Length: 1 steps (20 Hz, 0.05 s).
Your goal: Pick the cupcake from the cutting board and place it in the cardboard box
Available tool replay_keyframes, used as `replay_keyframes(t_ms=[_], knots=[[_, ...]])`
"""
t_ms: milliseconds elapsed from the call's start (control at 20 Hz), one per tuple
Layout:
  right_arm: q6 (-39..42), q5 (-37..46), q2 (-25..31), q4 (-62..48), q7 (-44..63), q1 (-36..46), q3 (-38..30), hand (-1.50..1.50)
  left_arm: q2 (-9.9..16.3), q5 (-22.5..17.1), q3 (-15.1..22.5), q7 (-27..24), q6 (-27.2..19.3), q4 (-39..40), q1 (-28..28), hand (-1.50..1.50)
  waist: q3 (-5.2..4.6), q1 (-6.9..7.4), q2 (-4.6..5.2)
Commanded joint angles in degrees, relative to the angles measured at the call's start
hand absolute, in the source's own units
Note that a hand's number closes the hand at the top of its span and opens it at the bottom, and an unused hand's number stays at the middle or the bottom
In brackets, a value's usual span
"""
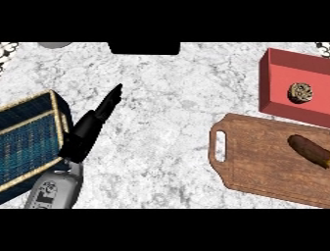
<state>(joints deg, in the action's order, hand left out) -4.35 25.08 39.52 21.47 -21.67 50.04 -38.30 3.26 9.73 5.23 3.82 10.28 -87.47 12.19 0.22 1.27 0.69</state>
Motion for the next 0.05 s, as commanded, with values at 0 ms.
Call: replay_keyframes(t_ms=[0], knots=[[5.79,-7.36,5.13,-2.73,-4.12,-2.22,-7.24,-1.50,-1.03,0.32,0.86,1.53,-0.59,-1.25,-0.38,0.00,0.05,-0.14,0.00]])
